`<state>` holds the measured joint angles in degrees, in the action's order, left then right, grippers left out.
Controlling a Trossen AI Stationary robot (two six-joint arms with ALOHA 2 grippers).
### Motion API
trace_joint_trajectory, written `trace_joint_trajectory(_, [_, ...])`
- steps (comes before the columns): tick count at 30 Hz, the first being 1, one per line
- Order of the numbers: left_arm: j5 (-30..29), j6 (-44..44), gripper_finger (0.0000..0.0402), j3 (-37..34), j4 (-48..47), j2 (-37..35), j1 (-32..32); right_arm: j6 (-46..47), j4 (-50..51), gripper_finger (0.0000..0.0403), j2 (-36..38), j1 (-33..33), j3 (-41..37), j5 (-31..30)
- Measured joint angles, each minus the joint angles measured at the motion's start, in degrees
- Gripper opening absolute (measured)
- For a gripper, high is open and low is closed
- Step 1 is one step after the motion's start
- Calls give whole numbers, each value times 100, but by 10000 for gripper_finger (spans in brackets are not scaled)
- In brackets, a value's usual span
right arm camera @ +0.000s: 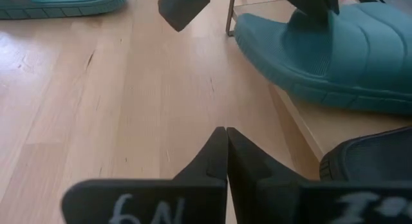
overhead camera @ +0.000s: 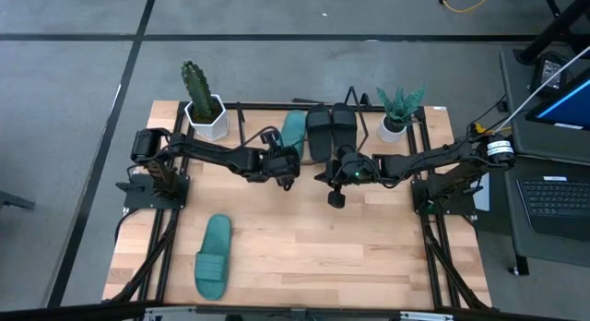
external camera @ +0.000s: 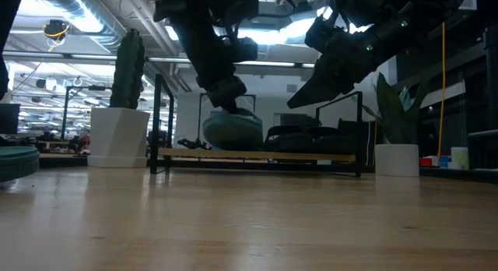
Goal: Pick and place slides into the shelf
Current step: Put the top dark green slide on the shelf
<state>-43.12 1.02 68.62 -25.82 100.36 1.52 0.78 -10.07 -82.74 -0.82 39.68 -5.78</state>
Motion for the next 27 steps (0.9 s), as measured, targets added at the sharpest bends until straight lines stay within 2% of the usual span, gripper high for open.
trace_joint_trajectory(11, [567,-34,0,7,392,399,87,-116,-167,2,0,0,-2,238])
trace_joint_trajectory(27, [830,-321,0,2,1230,538,74,-280,-262,2,0,88,-2,308])
